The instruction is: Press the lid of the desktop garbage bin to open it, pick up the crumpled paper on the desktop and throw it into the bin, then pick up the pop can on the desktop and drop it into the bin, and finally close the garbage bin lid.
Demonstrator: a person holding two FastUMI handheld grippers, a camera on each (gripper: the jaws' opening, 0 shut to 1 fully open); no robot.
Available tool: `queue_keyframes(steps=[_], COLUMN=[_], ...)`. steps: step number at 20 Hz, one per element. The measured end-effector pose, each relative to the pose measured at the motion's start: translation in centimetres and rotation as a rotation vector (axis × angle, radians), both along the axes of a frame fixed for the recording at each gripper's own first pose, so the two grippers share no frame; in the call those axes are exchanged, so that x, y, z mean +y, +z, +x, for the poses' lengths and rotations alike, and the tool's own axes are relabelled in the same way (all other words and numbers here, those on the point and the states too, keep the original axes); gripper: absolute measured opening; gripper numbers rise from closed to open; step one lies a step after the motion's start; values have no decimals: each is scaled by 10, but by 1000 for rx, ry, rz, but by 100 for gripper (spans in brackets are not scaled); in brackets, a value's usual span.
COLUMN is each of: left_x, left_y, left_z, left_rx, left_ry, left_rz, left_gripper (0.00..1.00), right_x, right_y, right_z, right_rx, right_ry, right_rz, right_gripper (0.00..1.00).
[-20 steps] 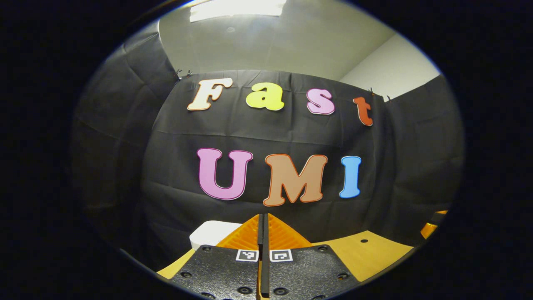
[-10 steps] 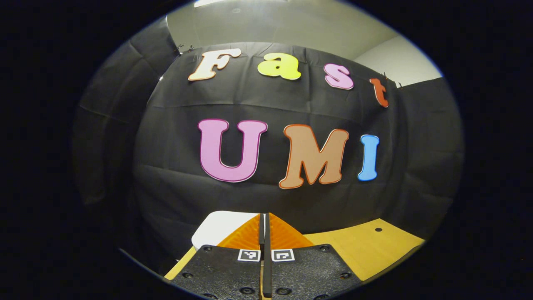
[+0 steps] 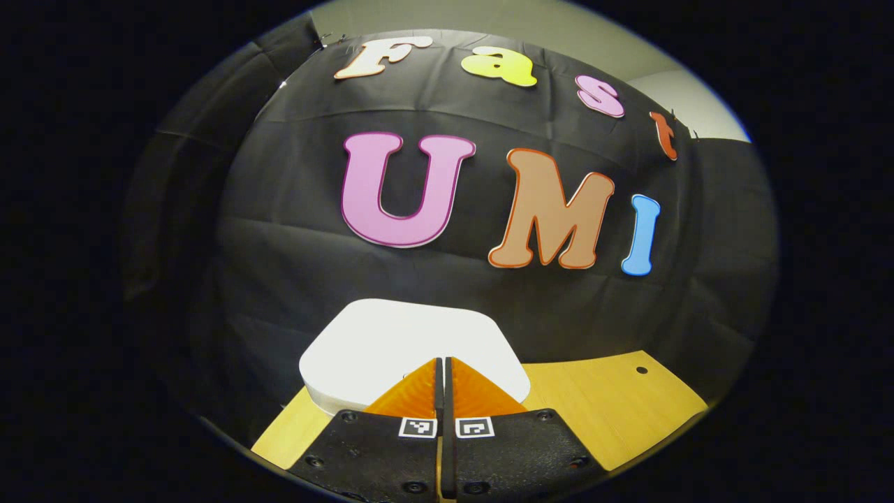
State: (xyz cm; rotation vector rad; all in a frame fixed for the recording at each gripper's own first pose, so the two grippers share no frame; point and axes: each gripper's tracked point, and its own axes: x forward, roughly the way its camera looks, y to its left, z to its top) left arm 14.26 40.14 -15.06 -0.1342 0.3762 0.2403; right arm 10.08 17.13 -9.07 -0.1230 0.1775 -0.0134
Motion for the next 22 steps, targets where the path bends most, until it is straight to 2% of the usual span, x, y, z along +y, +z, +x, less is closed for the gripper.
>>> queue_keyframes(steps=[2,3,7,10,11,17,20,21,22], left_x=[4,3,1,6,7,9,0,-7,-16], left_y=[17,7,14,21,27,96,118,123,128], left_z=[6,3,2,7,11,28,20,15,9], left_rx=[-93,-58,-92,-123,-134,-264,-293,-298,-301], left_ry=[1,7,21,10,16,41,33,25,11], left_rz=[45,27,-34,54,71,140,175,176,176], left_gripper=[0,0,0,0,0,0,0,4,4], right_x=[3,4,10,8,6,-6,-13,-15,-17], right_y=[-3,-6,-7,2,6,18,24,26,29], right_z=[1,1,0,-5,-6,-14,-17,-18,-19], right_rx=[8,15,22,3,-6,-34,-55,-61,-65], right_ry=[3,7,21,25,23,9,1,1,3], right_rz=[-2,-4,-5,-16,-19,-13,2,7,12], right_gripper=[96,96,96,98,95,95,95,95,95])
